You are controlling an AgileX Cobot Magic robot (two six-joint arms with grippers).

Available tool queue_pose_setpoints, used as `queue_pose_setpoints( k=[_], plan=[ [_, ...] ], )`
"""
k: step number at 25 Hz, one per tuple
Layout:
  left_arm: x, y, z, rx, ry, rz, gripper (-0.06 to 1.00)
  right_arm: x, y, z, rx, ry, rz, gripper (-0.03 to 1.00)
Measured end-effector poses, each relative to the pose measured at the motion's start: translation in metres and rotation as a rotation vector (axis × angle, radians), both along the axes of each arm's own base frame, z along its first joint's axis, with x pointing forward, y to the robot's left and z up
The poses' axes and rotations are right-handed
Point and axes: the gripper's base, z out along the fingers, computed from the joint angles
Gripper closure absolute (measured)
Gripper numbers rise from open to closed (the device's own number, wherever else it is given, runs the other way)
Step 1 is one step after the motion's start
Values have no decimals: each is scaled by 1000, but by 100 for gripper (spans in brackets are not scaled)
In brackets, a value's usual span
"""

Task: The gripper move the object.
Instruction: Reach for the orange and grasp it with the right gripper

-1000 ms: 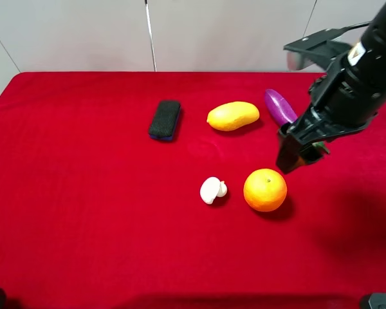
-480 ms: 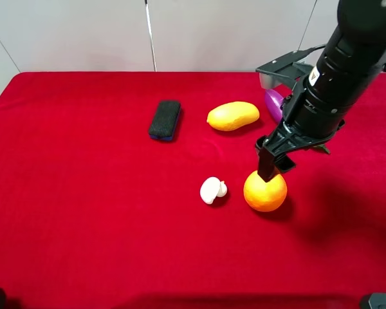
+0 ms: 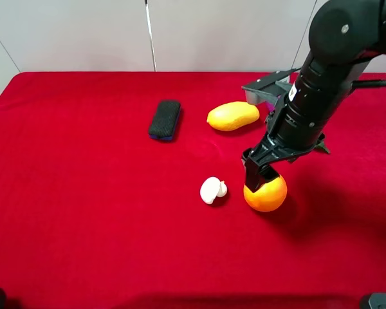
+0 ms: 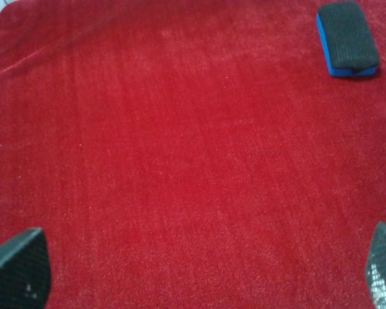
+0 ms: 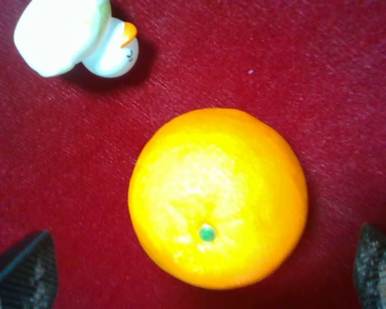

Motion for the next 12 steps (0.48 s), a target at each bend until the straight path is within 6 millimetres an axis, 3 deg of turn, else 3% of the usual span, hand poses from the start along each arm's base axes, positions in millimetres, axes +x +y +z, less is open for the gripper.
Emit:
queue_pose_setpoints(
  k=[12],
  plan=[
    [0,0,0,0,0,0,-3,-4,-4,-32,-12,-2,-13,27]
  ],
)
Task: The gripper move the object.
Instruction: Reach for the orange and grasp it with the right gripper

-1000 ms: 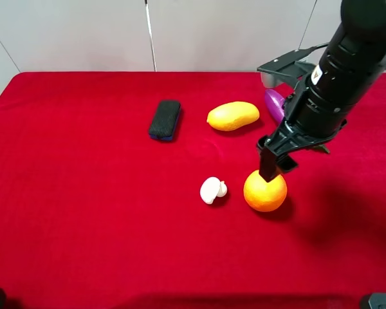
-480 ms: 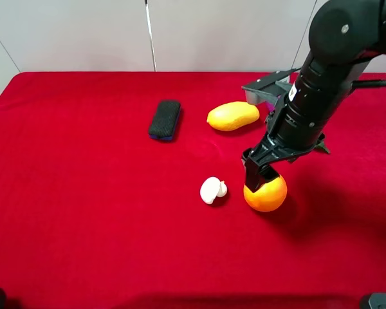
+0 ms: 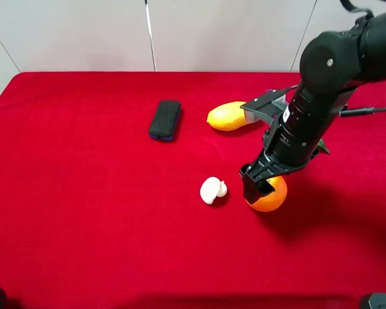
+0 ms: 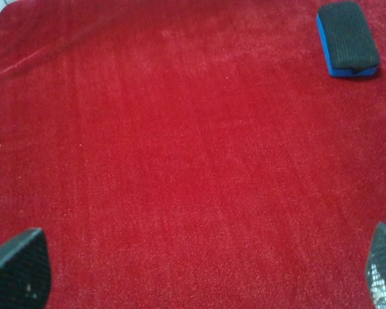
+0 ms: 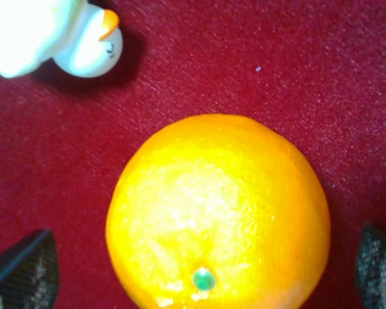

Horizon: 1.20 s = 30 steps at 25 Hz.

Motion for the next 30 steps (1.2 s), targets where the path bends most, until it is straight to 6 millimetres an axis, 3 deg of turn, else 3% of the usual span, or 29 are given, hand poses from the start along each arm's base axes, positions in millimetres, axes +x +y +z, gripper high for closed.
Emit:
queue_pose_setpoints(
  k=[12,24,28,30],
  plan=[
    [0,0,0,0,0,0,-3,0,0,-29,-11,18,-9,27],
    [0,0,0,0,0,0,-3,2,1,-29,-1,1,-9,28],
    [0,0,0,0,0,0,-3,2,1,-29,-2,1,-9,41],
    [0,0,0,0,0,0,-3,2,1,-29,-2,1,-9,41]
  ],
)
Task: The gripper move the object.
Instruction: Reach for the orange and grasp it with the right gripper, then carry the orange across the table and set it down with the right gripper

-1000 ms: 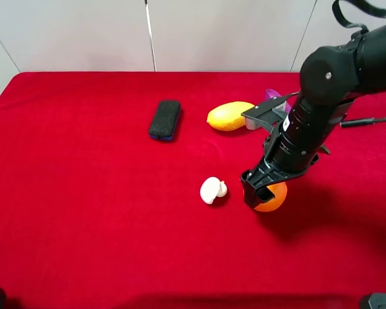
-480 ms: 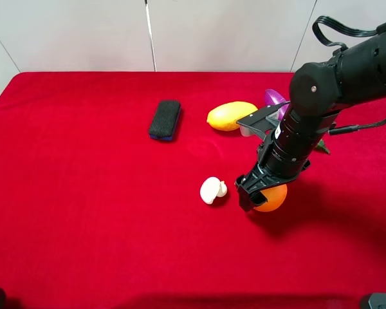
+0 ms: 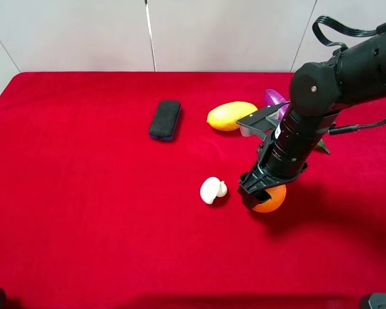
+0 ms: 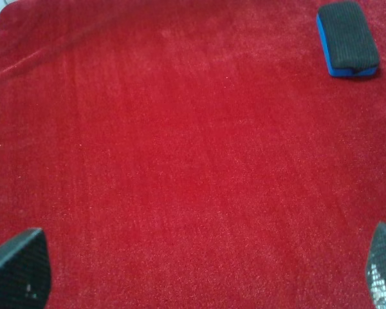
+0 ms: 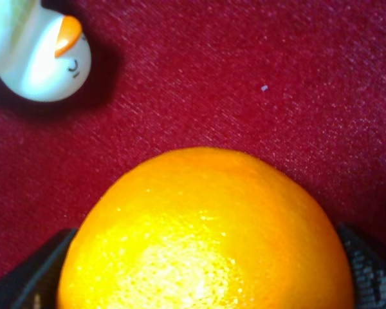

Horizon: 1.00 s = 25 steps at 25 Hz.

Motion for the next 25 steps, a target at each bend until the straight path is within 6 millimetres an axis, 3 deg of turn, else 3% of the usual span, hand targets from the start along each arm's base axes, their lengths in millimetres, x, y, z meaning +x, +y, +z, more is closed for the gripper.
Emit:
queue_pose_setpoints(
  k=[14,25],
  plan=[
    [0,0,0,0,0,0,-3,-2,-1,1,-7,15,2,41],
    [0,0,0,0,0,0,-3,11,9,44,5,27,21,41]
  ],
)
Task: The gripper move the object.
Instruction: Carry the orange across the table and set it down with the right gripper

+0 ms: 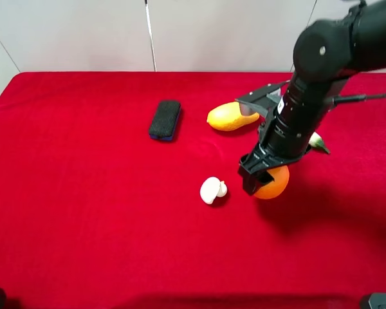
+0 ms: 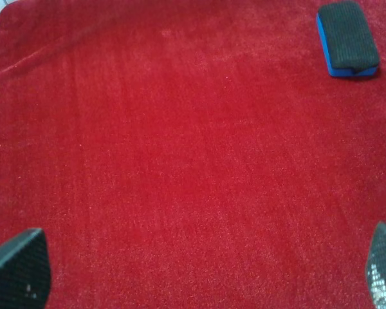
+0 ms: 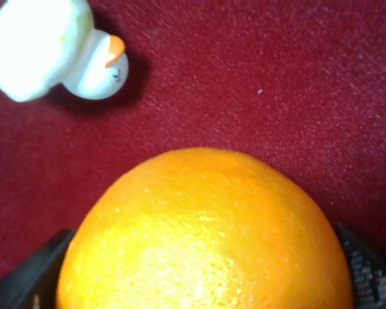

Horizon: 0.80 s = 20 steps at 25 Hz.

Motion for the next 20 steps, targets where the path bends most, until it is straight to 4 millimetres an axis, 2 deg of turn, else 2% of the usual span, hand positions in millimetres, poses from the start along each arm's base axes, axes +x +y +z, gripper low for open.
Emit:
queue_pose_setpoints(
  k=[14,20],
  plan=[
    [0,0,0,0,0,0,-3,26,21,59,53,-14,12,41],
    [0,0,0,0,0,0,-3,21,48,80,55,-82,80,41]
  ],
)
